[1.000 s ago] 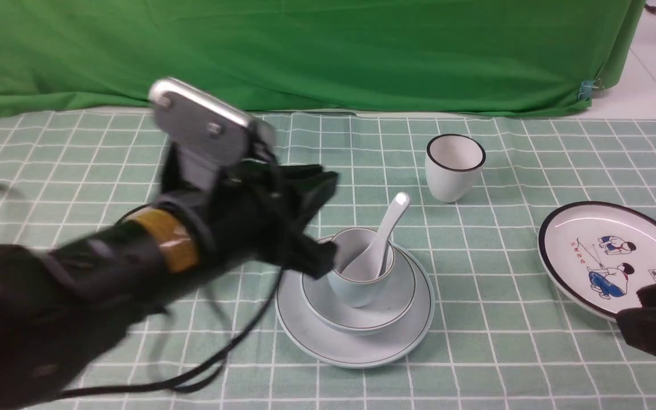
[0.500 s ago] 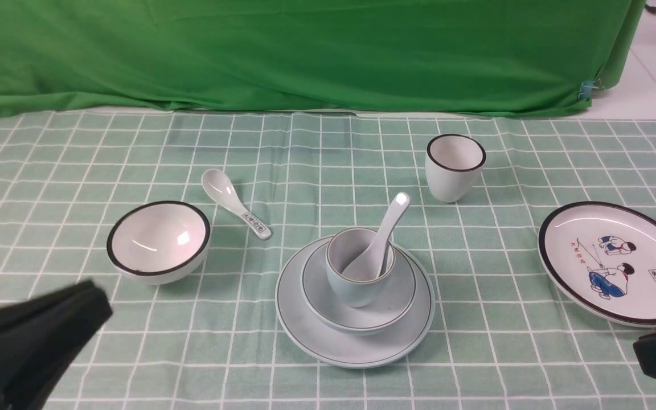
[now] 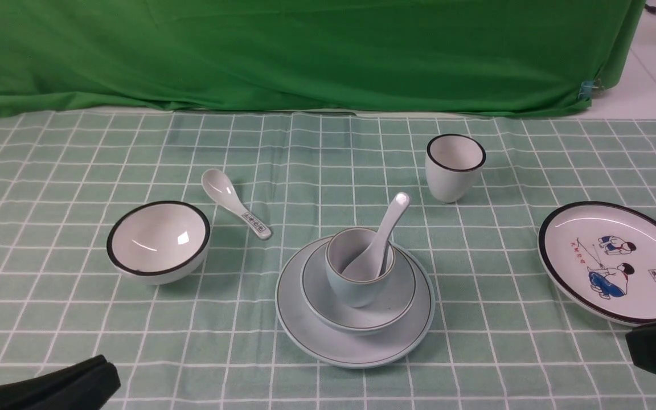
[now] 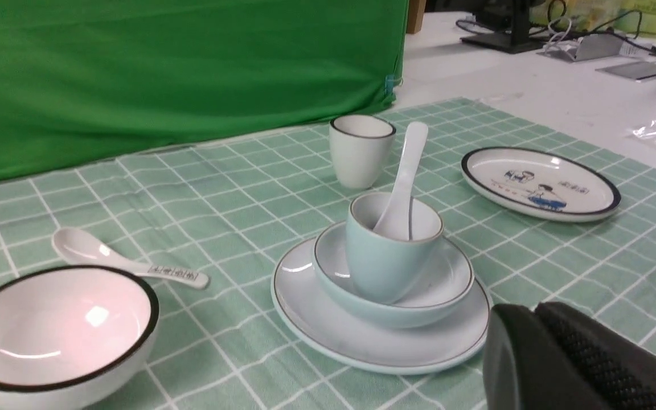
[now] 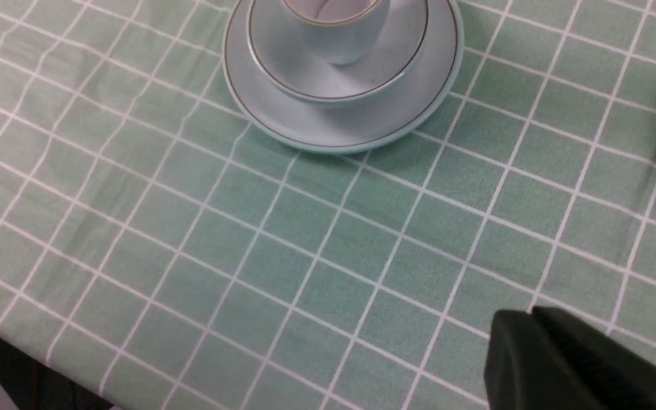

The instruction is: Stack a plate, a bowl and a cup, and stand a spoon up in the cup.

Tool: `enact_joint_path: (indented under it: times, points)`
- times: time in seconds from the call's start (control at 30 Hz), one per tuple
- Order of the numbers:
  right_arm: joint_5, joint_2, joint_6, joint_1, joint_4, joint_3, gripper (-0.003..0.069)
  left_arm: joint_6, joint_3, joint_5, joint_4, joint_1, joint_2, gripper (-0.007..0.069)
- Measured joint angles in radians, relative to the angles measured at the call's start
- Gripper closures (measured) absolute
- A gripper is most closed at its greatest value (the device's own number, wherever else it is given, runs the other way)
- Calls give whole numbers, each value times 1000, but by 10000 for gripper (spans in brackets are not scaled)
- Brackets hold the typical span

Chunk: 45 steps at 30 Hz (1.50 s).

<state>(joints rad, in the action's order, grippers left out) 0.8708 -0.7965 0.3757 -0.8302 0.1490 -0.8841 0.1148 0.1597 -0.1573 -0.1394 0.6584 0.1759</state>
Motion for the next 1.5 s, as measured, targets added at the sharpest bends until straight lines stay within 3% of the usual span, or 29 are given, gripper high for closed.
enact_joint_path:
  times: [0.13,0.23,0.3,0.47,0.67,0.83,1.17,1.5]
  points:
    - [0,0,-4,6,-1,0,596,0,-1,-25,0,0,-1,613]
    - [-17,15,-109,89,-3,2,594,-1,-1,-26,0,0,-1,613]
    - [-60,55,-223,194,-24,22,606,-1,-1,-26,0,0,-1,613]
    - [-353,276,-476,488,-137,257,642,-1,-2,-28,0,0,-1,613]
    - [-739,499,-526,686,-157,665,642,-1,-2,-28,0,0,-1,613]
    - [-871,616,-528,741,-160,863,642,-1,-2,-28,0,0,-1,613]
    - [-647,794,-532,777,-162,890,642,-1,-2,-29,0,0,-1,613]
    - [-634,795,-542,777,-164,890,627,0,-2,-29,0,0,-1,613]
